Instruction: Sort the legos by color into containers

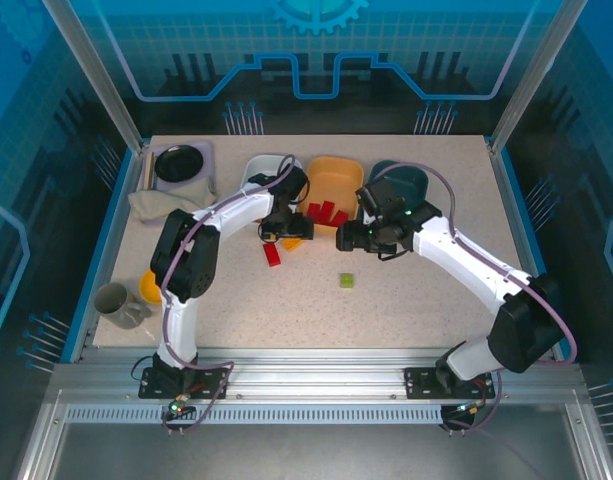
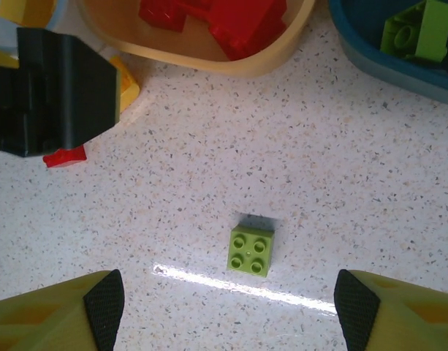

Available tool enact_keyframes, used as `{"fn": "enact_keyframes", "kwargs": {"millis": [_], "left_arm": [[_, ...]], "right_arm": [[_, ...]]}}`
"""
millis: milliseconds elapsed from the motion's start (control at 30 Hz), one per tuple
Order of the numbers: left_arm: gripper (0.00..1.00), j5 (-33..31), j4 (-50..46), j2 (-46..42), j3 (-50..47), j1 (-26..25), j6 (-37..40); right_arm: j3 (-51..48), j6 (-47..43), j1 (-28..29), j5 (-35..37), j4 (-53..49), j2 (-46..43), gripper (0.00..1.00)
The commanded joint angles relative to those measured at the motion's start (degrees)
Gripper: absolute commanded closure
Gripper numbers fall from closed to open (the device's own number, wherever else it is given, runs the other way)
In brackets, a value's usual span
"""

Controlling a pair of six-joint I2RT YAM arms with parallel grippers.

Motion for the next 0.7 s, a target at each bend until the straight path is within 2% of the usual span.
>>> {"fn": "enact_keyframes", "kwargs": {"millis": [0,167,333,500,667], "left_arm": [[0.17,-1.5,-2.2,3.4,3.1,0.2,3.2],[0.2,-0.8,-1.4,4.2,2.3,-0.3,3.3],[0.28,-0.6,0.2,4.7,0.6,-2.1,3.2],[0.43,-1.3,0.9,4.1,-0.6,-3.6,1.8],[0.5,-3.2,1.3,4.1,-1.8,-4.0,0.1]], "right_arm": [[-0.4,1.9,0.6,-1.1,1.3,-1.7,0.22],[0.5,2.0,0.7,-0.8,0.7,-1.9,0.22],[0.6,2.3,0.7,-0.8,0.7,-1.8,0.23],[0.5,2.4,0.7,-0.6,0.6,-1.8,0.23],[0.4,2.6,0.7,-0.5,0.5,-2.1,0.24]]}}
